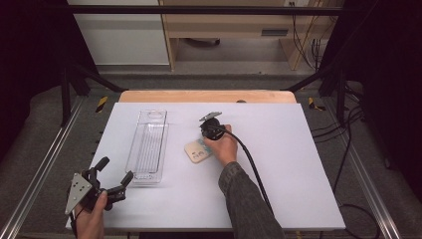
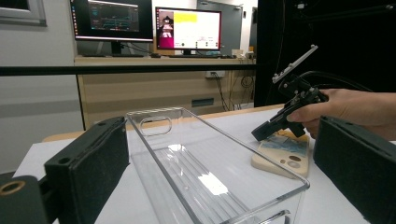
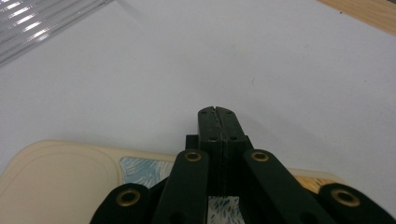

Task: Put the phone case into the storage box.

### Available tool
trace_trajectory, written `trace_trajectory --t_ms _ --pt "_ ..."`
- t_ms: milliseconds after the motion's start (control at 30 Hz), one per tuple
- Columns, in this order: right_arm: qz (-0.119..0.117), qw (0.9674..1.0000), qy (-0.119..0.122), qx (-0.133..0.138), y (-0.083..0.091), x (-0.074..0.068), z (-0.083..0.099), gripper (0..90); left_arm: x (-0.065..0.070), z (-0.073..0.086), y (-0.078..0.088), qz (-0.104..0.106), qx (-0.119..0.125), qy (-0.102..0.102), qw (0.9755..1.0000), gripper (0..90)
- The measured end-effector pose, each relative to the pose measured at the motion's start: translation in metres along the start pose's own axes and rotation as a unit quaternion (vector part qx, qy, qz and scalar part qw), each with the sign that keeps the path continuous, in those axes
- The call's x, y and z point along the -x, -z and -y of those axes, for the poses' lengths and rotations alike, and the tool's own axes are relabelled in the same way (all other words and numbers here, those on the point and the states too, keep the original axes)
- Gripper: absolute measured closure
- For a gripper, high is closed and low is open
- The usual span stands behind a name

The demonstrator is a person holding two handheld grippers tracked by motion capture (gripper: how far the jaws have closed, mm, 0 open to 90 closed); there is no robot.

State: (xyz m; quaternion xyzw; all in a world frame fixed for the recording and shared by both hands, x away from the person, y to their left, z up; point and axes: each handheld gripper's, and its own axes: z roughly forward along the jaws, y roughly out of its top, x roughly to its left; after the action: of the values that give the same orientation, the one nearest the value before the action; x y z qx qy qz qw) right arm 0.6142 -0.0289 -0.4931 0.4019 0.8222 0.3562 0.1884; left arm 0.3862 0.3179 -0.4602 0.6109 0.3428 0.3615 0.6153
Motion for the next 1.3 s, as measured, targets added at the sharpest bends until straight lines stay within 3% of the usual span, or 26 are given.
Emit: trace_trajectory --t_ms 700,1300 --pt "-0.004 0.9999 -0.006 -0.012 -0.003 0.0 -0.002 90.0 0.001 0.001 -0.001 0.004 -0.003 0.001 1.0 3.2" --pt "-0.016 0.999 -0.001 -0.041 0.013 -0.001 0.007 90.0 0.001 0.001 -0.001 0.002 -0.003 0.001 1.0 3.2"
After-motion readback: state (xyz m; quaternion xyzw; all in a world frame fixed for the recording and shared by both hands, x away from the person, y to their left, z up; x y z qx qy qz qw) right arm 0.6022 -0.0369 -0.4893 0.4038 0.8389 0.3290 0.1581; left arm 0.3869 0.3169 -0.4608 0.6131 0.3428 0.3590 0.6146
